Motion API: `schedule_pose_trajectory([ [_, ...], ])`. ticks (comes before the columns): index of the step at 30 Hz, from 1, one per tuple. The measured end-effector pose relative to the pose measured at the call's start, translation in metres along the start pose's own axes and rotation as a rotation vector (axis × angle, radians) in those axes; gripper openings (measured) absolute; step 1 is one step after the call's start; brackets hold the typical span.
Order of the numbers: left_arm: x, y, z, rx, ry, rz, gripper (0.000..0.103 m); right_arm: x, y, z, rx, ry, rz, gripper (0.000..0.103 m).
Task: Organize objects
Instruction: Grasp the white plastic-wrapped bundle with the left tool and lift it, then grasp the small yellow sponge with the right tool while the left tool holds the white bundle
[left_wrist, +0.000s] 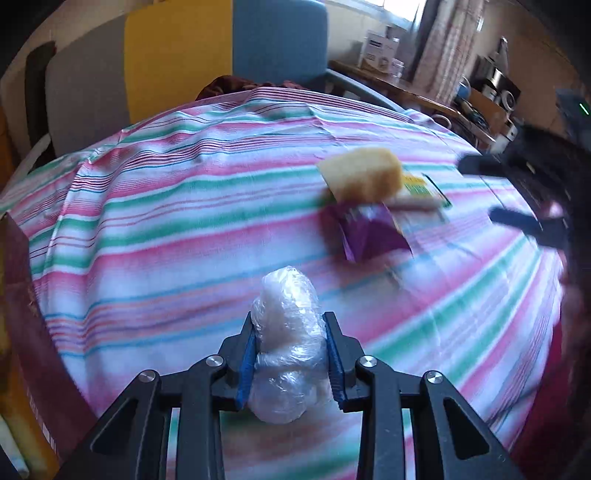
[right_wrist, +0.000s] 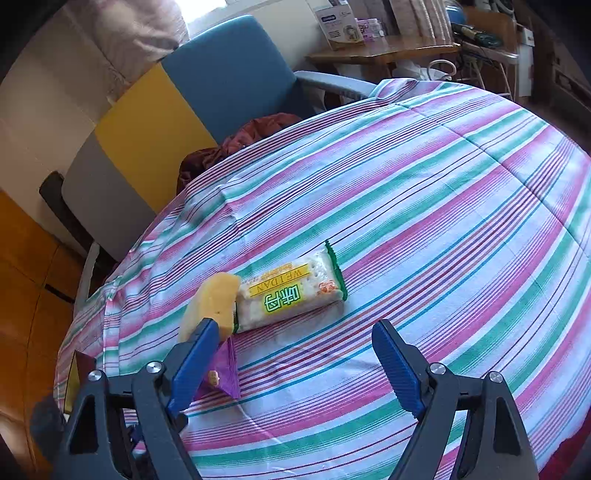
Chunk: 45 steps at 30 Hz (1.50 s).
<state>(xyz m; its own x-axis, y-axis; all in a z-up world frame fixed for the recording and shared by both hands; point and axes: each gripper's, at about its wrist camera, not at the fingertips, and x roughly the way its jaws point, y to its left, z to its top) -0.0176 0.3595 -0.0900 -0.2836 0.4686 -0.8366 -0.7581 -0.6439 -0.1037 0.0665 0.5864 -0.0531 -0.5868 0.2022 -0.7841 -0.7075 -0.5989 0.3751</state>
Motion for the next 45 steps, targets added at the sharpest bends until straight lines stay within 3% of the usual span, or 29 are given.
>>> schedule_pose_trajectory([
  [8,-0.035,0.004,-0.053,0.073,-0.041,0.012,0.033,0.011,0.037,-0.016,-0.162,0.057,0.050,0.086],
  [10,-0.036,0.007,-0.057,0.066,-0.051,0.005,0.033,0.011,0.049,-0.019,-0.206,0.054,0.054,0.092],
  [16,-0.036,0.013,-0.058,0.039,-0.065,-0.020,0.033,0.027,0.090,-0.016,-0.345,0.043,-0.033,0.102],
  [22,-0.035,0.015,-0.061,0.020,-0.075,-0.040,0.033,0.067,0.120,-0.009,-0.448,0.079,-0.124,0.102],
  [25,-0.035,0.017,-0.061,0.014,-0.080,-0.047,0.033,0.088,0.126,-0.007,-0.470,0.129,-0.129,0.102],
  [27,-0.034,0.017,-0.061,0.010,-0.082,-0.054,0.033,0.097,0.128,-0.010,-0.500,0.140,-0.148,0.082],
  [28,-0.033,0.018,-0.061,0.008,-0.083,-0.056,0.033,0.099,0.129,-0.012,-0.520,0.143,-0.169,0.060],
  [34,-0.033,0.019,-0.058,-0.012,-0.079,-0.066,0.032,0.062,0.133,-0.026,-0.636,0.065,-0.146,0.058],
  [39,-0.043,0.020,-0.062,-0.004,-0.078,-0.032,0.032,0.026,0.145,-0.058,-0.778,-0.034,-0.102,0.058],
  [45,-0.073,0.023,-0.073,0.024,-0.118,0.010,0.032,0.013,0.157,-0.098,-0.869,-0.080,-0.047,0.058],
])
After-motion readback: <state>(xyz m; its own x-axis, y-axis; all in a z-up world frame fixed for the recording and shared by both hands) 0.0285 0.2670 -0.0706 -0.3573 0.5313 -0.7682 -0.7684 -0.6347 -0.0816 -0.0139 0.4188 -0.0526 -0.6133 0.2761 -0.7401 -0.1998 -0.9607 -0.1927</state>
